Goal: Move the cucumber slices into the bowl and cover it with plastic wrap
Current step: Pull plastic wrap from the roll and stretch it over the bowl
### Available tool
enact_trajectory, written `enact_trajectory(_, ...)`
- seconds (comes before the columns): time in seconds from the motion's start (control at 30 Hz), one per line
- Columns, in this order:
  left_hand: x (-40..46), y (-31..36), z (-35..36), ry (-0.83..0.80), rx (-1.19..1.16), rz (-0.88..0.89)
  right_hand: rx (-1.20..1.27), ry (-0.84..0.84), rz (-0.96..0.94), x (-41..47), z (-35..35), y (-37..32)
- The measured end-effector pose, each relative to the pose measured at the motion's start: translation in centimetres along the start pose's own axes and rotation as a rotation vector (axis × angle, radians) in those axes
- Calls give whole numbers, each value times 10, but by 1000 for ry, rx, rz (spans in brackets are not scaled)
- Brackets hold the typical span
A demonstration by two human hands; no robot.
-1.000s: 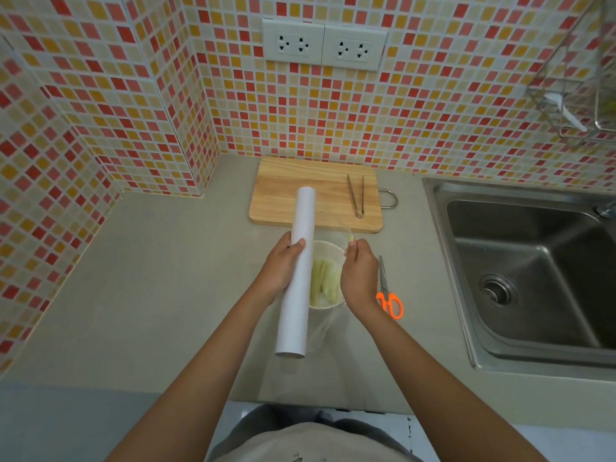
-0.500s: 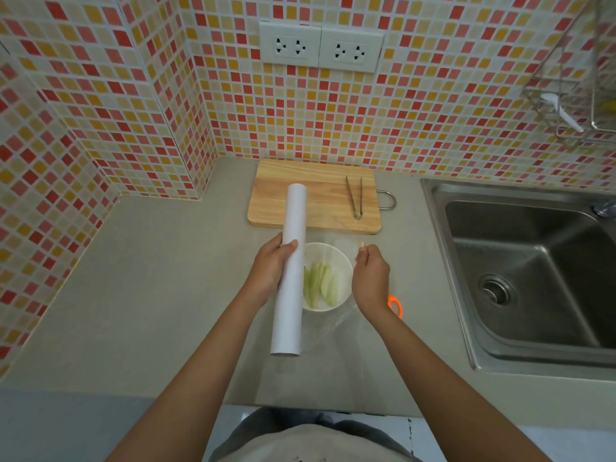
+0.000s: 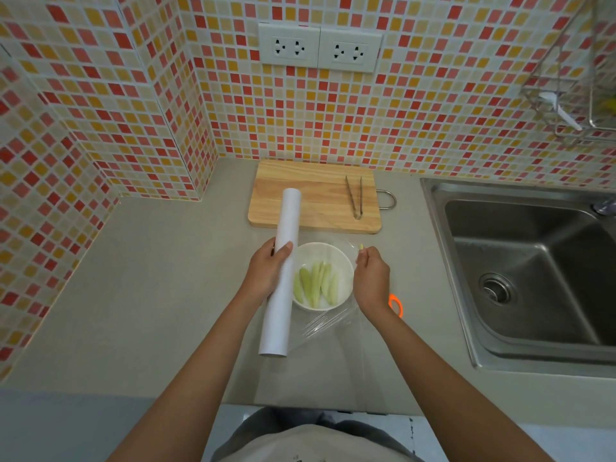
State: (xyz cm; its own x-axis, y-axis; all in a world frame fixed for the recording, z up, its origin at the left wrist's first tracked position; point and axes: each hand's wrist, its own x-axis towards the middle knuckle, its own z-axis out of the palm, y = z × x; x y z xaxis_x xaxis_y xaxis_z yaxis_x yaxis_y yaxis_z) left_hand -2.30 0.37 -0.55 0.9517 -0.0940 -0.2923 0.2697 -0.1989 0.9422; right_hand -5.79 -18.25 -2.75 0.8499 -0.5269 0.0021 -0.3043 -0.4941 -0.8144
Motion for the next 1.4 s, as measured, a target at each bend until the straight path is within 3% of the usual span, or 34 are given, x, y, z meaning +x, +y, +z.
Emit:
enact_trajectory(0.43,6,-4,-8,84,123,8,-14,6,36,7,-2,6)
enact_trajectory(0.6,10,-9,-7,42,21,-46,-57,7,33,10,-6,11)
enact_trajectory(0.93,10,-13,-9,89,123,31,-62,-9,42,9,-8,16)
enact_trajectory(1.1,13,-19,-13,73,13,-16,-79,-14,33,12,-9,17)
enact_trajectory(1.4,16,-30,-13,84,57,-54,-109,-38,33,11,-9,23)
